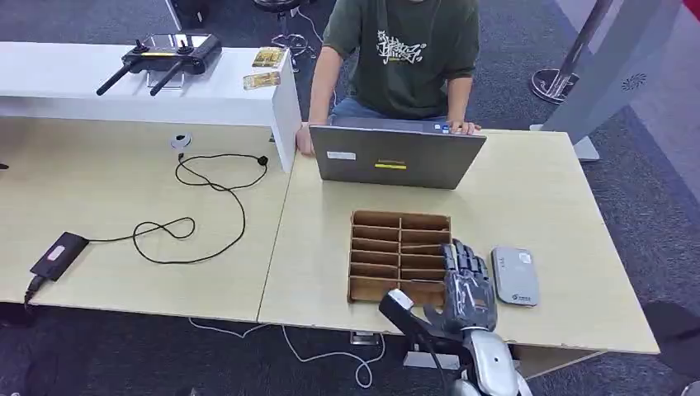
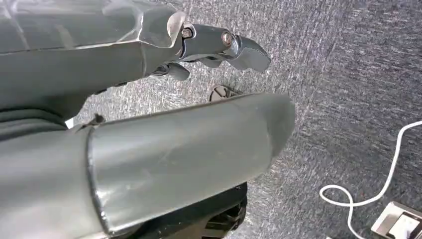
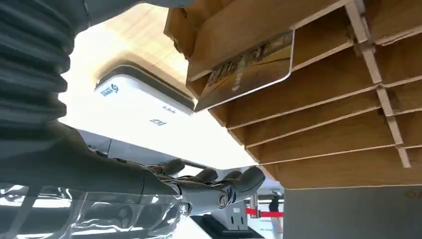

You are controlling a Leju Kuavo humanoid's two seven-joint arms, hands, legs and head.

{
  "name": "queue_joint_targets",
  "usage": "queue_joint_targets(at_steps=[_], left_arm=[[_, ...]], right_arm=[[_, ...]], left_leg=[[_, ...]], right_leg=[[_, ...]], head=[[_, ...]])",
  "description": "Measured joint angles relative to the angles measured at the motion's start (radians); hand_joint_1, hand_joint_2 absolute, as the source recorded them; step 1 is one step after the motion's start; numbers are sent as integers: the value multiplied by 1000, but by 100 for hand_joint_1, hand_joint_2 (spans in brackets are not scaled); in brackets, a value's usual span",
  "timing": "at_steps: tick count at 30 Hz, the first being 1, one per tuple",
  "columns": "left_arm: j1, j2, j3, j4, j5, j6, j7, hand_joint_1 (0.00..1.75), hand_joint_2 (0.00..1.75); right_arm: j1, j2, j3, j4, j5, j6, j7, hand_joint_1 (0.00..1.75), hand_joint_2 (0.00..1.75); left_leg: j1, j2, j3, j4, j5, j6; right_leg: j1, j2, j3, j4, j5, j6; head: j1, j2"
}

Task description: Pass the card to the sensor for recognition and then transmit it.

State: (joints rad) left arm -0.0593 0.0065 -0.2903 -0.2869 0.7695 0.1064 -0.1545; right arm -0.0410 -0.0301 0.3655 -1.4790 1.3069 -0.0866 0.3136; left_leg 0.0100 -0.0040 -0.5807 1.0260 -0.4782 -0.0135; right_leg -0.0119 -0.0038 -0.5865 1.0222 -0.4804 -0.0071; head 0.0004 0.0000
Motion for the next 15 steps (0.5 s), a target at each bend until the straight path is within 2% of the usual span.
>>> queue_joint_targets(at_steps=[15], left_arm=[[-6, -4, 22, -1, -41, 0, 7, 0, 0]], right_arm=[[3, 0, -9, 0, 4, -7, 3, 0, 175]], left_leg=[[0, 0, 0, 0, 0, 0]], right_leg=[[0, 0, 0, 0, 0, 0]], head=[[0, 0]])
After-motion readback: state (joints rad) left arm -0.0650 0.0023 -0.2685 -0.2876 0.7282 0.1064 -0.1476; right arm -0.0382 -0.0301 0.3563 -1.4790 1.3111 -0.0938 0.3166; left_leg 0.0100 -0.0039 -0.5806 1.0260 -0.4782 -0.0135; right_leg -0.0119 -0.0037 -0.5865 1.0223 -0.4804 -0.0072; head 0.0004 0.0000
